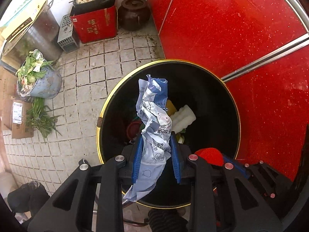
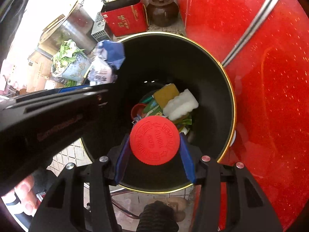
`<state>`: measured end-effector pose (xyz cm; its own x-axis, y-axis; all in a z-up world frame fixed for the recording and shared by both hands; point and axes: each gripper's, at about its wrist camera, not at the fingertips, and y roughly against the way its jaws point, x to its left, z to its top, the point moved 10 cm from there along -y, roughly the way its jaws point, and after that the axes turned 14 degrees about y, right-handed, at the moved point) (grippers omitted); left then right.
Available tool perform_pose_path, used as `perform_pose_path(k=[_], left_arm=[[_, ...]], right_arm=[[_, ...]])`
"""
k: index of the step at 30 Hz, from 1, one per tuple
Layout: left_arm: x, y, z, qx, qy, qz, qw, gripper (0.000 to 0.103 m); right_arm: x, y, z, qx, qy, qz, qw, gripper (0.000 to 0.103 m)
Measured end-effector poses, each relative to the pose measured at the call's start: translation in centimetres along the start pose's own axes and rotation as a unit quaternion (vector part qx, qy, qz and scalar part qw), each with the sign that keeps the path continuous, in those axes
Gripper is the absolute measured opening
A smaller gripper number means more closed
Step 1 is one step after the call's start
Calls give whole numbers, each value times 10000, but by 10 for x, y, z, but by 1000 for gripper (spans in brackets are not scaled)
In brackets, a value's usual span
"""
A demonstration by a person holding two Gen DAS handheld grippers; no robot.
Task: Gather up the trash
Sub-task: 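Open both grippers to drop the lid and wrapper into the bin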
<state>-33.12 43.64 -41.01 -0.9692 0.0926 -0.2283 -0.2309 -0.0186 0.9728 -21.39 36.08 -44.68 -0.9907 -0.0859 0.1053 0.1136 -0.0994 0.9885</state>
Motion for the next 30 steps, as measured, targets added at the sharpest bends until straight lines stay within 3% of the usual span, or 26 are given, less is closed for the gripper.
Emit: perform_pose_path(k=[21, 22, 23, 24, 25, 27, 30], left_arm=[[2, -14, -1, 181, 59, -54, 9998, 29], [3, -14, 0, 143, 114, -76, 9998, 38], [4, -13, 2, 118, 169, -86, 9998, 52], [7, -9, 4, 28, 260, -18, 9997, 77], [14, 1, 11, -263, 422, 117, 9987, 89], [23, 20, 20, -623, 632, 181, 9959, 91], [37, 52, 19, -517, 755, 421, 9949, 91]], right_arm=[[-4, -7, -6, -6, -278, 246, 9993, 50], [-2, -9, -7, 12, -263, 300, 9992, 50], [0, -9, -7, -10, -257, 382, 9989, 67], [1, -6, -7, -73, -234, 373, 9990, 77], [4, -2, -6, -152, -187, 323, 9992, 87], [9, 4, -5, -223, -60, 293, 9993, 88], [18, 16, -5, -271, 40, 289, 9992, 88]])
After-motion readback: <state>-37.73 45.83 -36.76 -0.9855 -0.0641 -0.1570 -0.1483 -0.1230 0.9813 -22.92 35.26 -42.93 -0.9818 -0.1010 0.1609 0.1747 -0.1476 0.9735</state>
